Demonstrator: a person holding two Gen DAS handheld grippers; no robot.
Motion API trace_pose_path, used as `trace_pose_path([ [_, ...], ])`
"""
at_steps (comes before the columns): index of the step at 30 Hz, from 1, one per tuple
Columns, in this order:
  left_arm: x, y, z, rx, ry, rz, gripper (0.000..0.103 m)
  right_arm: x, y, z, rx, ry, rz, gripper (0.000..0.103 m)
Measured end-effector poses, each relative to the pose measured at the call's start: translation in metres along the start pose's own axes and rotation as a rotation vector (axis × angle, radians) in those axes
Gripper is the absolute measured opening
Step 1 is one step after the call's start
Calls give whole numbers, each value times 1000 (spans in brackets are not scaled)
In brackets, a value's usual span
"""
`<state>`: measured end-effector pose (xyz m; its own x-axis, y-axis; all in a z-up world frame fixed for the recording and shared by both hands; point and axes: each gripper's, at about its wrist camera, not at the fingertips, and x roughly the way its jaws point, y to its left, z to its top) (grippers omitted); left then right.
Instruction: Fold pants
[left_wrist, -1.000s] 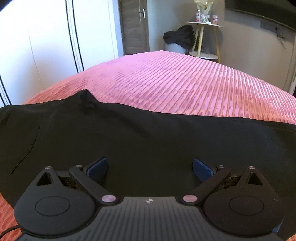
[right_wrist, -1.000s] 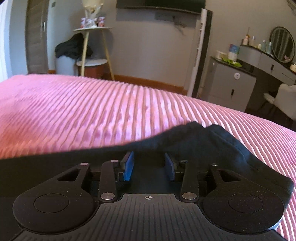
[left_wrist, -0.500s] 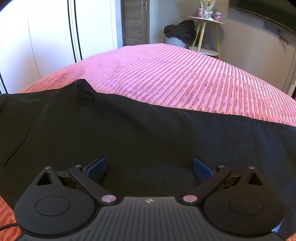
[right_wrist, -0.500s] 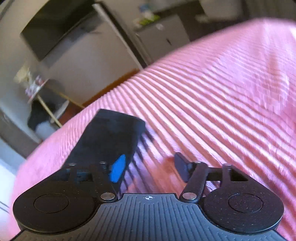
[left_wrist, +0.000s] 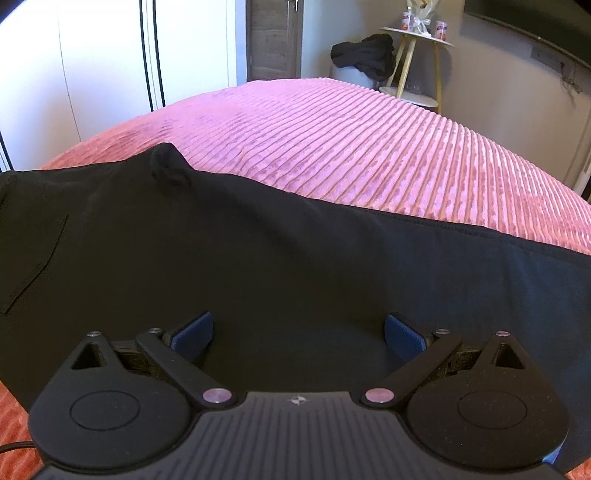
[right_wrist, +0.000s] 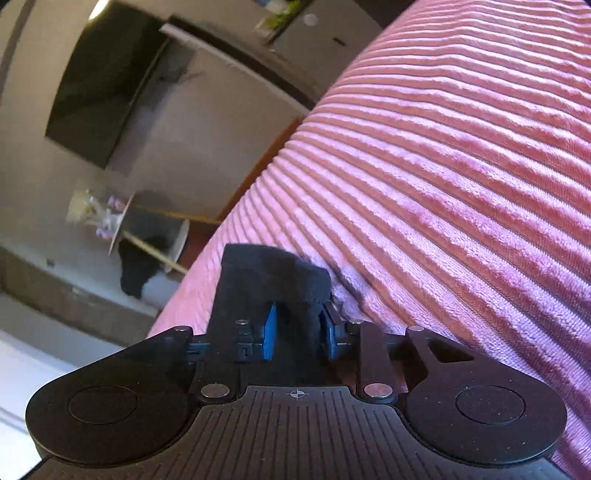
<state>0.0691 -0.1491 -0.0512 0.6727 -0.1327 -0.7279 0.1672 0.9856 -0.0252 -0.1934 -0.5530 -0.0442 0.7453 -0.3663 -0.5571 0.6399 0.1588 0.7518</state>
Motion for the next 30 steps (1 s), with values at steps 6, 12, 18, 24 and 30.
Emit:
trace_pose_path([
  [6,0,0,0,-3,1,-2,99,4,16,4,-44,15,-33,38],
  [12,0,2,0,-6,4,-8,99,-4,41,0,-168,-36,-121,21],
  [18,0,3,1,-12,7,-16,99,-26,61,-5,-222,-82,-13,9],
  [24,-1,5,2,-24,10,-26,99,-21,78,-6,-270,-60,5,14],
  [30,-2,8,2,-36,12,-35,99,1,59,-6,-167,-3,-121,45],
])
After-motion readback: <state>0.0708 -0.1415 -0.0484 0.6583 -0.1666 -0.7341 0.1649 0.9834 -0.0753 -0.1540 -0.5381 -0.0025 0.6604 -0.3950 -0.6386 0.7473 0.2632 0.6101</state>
